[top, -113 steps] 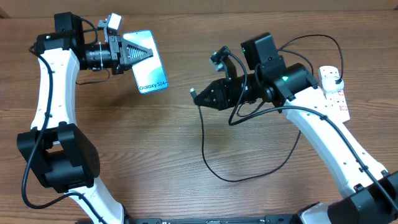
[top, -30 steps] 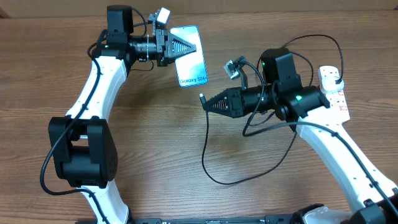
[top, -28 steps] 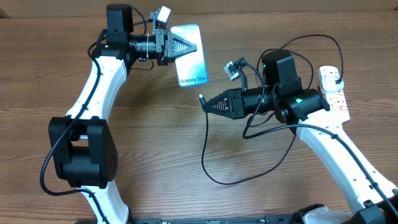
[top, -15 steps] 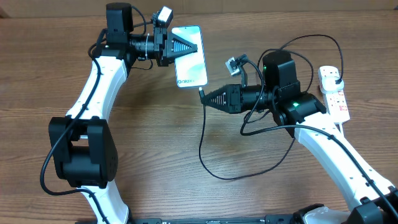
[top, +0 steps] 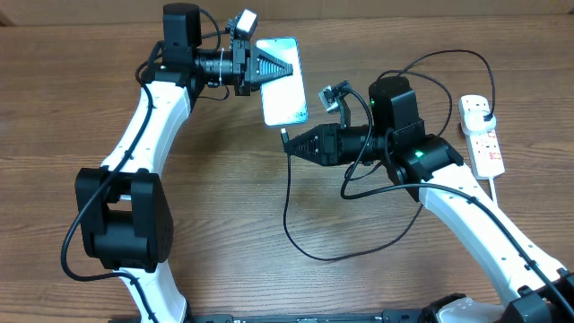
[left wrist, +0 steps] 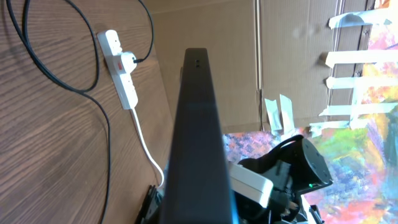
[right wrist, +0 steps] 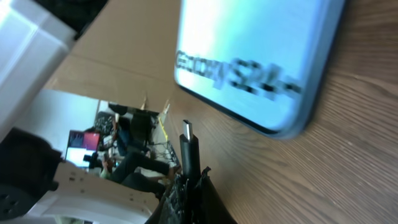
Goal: Plug charger to phone and switch on socket
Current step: 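Push the USB-C plug up into the phone's bottom port with the right gripper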
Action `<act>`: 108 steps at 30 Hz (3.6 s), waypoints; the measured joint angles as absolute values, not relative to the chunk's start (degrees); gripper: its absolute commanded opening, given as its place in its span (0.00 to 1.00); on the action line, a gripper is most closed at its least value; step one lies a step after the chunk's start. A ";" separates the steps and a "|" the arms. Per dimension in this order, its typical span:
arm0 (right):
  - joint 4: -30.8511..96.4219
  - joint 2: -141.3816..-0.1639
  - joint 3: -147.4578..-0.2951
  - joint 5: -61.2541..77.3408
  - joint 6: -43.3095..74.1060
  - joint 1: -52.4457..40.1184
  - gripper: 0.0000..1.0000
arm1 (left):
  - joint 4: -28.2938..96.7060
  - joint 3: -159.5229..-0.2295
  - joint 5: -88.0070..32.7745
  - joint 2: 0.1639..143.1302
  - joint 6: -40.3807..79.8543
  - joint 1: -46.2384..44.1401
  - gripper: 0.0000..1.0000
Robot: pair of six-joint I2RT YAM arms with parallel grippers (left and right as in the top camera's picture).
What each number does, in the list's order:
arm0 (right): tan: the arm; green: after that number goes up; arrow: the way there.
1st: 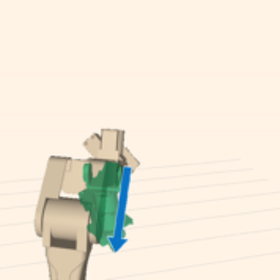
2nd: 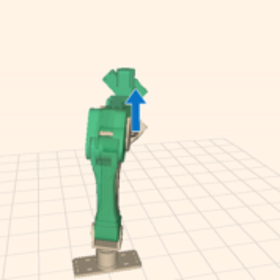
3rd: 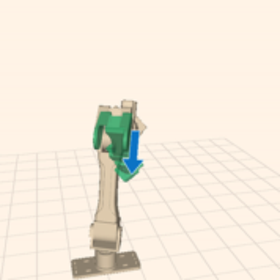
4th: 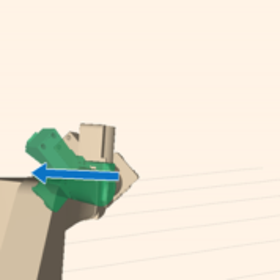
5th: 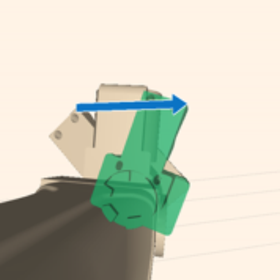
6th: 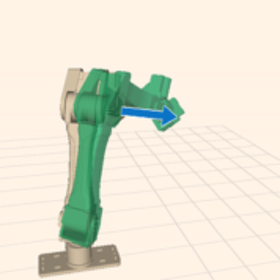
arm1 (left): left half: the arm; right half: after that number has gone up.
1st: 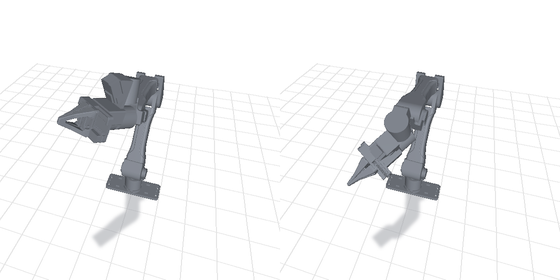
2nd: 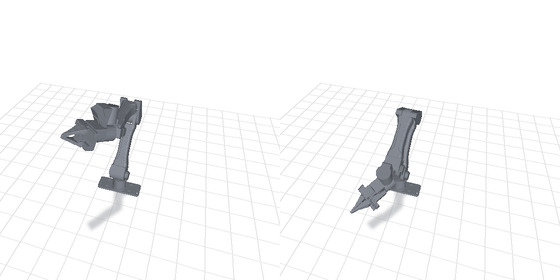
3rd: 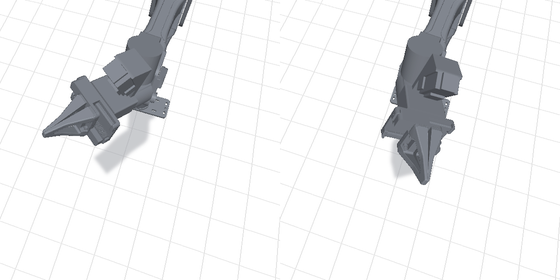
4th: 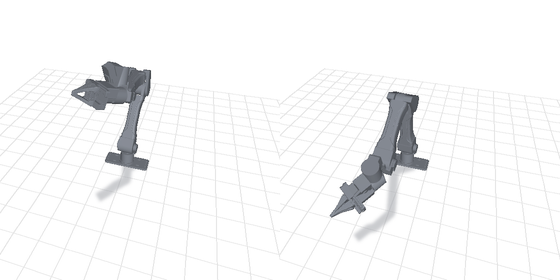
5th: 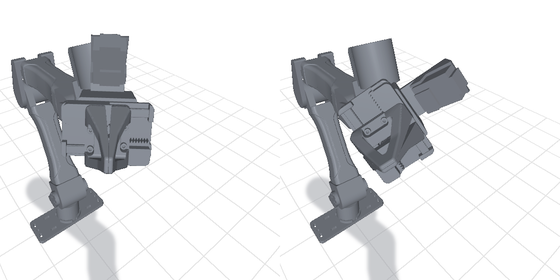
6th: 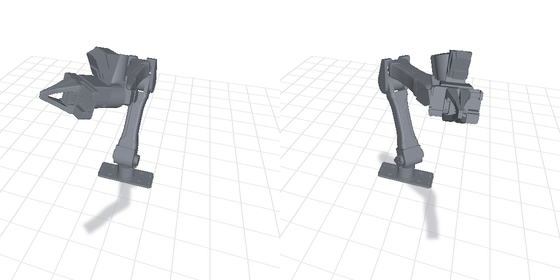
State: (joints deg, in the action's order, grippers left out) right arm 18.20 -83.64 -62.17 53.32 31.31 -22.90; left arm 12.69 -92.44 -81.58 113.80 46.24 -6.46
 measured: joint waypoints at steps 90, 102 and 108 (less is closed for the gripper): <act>6.63 -84.95 -60.99 53.25 43.33 -22.74 0.04 | 6.35 -92.44 -84.90 113.80 51.13 -6.24 0.04; 4.29 -85.45 -60.51 56.21 44.40 -21.26 0.04 | 6.17 -92.51 -84.40 113.80 52.14 -6.28 0.04; 4.27 -85.47 -60.51 56.25 44.60 -21.26 0.04 | 6.17 -92.51 -84.38 113.80 52.16 -6.28 0.04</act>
State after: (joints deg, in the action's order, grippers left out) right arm 4.27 -85.47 -60.51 56.25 44.60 -21.26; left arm 6.17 -92.51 -84.38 113.80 52.16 -6.28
